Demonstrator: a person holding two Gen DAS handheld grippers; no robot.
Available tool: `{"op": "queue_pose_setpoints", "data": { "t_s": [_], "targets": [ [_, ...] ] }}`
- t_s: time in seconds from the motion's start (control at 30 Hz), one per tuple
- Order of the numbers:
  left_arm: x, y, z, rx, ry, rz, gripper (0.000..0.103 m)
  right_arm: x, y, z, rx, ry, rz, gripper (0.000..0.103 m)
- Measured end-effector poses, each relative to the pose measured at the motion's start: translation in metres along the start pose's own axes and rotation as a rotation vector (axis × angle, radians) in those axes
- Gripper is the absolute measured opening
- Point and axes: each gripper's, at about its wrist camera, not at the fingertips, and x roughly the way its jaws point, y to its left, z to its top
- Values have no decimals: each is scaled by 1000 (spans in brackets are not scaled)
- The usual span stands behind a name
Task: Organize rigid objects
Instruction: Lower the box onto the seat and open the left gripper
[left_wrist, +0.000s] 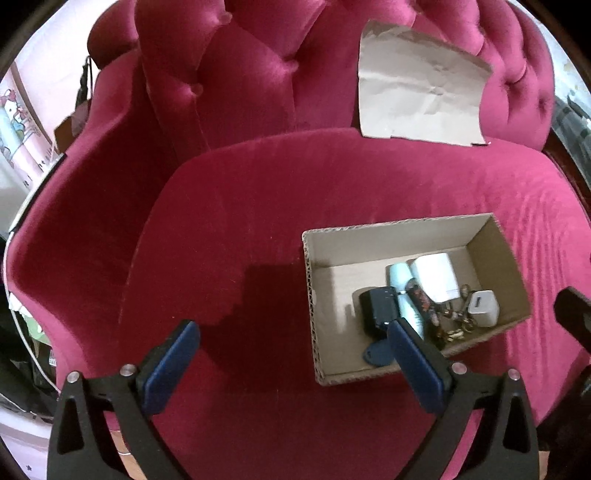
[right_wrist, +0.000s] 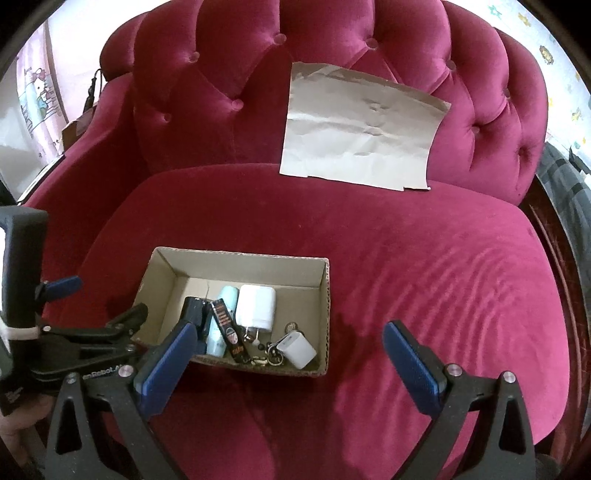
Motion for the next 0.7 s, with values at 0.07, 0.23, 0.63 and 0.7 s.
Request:
{"op": "queue_pose_setpoints", "data": {
  "t_s": [0.07,0.23,0.63,0.7],
  "targets": [
    [-10,-1,-1,-4,-8,-4,103,-9,1,-1,1,-10,1,103],
    [-29,-6,-4,5,-23,-14,103,-26,3,-2,16,-18,8,103],
    [-68,-12,-26,-36,-44,-28,103,-63,4,-13,24,-15,9,103],
    [-73,-14,-30,-34,-47,-29,103,-68,5,-16,23,-16,12,103]
  ]
}}
